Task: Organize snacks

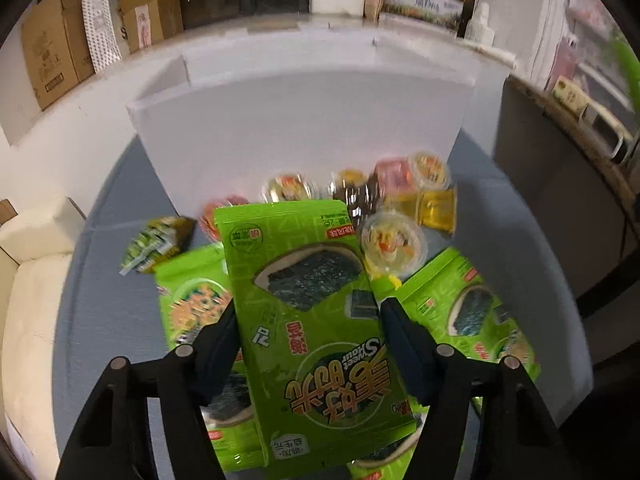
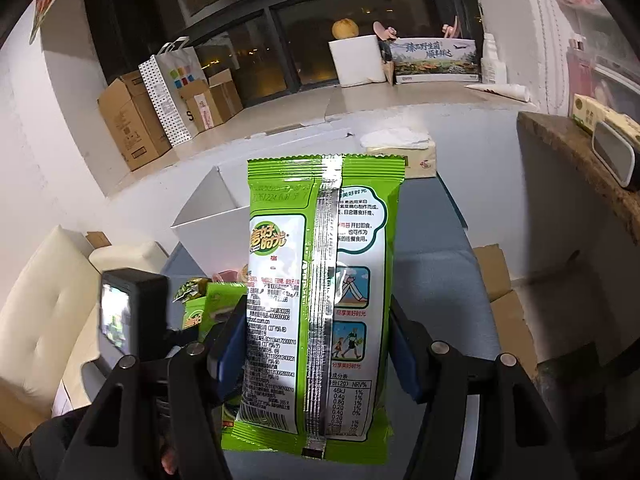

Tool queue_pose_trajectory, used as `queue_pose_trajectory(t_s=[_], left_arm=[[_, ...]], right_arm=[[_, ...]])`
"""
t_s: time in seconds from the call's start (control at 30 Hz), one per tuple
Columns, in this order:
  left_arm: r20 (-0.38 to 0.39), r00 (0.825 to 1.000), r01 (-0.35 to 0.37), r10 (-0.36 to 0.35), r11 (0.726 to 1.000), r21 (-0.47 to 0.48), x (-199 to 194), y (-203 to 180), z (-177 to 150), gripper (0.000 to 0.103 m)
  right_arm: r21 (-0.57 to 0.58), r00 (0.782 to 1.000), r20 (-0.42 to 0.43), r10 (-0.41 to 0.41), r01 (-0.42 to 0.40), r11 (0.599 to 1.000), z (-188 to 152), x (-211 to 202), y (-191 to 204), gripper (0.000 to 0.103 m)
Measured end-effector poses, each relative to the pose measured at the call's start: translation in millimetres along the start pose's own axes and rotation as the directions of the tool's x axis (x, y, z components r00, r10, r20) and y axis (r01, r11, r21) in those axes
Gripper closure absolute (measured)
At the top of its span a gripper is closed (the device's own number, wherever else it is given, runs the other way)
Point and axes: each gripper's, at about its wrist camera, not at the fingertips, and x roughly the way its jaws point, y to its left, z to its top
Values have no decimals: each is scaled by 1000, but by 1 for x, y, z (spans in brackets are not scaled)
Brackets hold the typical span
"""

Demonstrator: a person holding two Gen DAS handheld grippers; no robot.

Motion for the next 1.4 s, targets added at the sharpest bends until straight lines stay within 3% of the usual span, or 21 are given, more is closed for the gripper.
queue_pose_trajectory(t_s=[0.17,0.27,0.4,0.47,0.53,0.6,0.7,0.73,0.77,0.8,0.87,0.93,1.03,1.17,1.4], left_arm=[[116,993,34,-31,999,-20,-46,20,25,30],[175,983,56,-47,998,-42,-61,38,69,30],[227,973,58,-42,996,-66,-53,55,124,30],[258,966,-2,13,999,-42,-40,58,153,30],[245,969,-40,37,999,5,-21,56,176,30],[228,974,-17,16,1000,5,-4,60,192,30],[202,979,3,-1,1000,-10,11,62,201,26],[184,983,25,-21,1000,-16,17,66,202,19],[181,983,29,-25,999,-21,18,68,201,4],[187,982,34,-25,998,-45,17,75,199,0],[202,978,66,-51,995,-69,12,83,196,0],[217,975,56,-39,996,-70,6,89,193,0],[230,972,52,-39,997,-52,-3,91,192,0],[246,968,43,-40,999,-8,-19,89,181,0],[242,969,35,-40,999,28,-47,83,123,0]], right_arm=[[-34,1000,20,15,-14,999,18,3,3,36],[-80,999,26,28,-26,996,48,21,11,36],[-115,999,-11,54,-54,992,100,66,19,36],[-115,998,-39,52,-56,992,127,98,20,35],[-121,998,-52,41,-47,992,144,122,20,35],[-152,997,-80,19,-31,988,161,150,23,35],[-138,989,-148,2,-22,990,175,186,22,31],[-137,990,-139,-5,-14,991,175,188,22,29],[-137,992,-125,-16,-1,991,175,190,21,21],[-133,992,-119,-41,25,991,176,189,18,10],[-116,992,-124,-27,13,993,174,186,15,0],[-118,993,-117,13,-26,993,170,178,15,0],[-144,998,-68,-5,-5,990,169,163,19,0],[-174,998,-44,39,-46,984,161,138,24,0],[-312,999,-32,-26,15,950,110,86,36,0]])
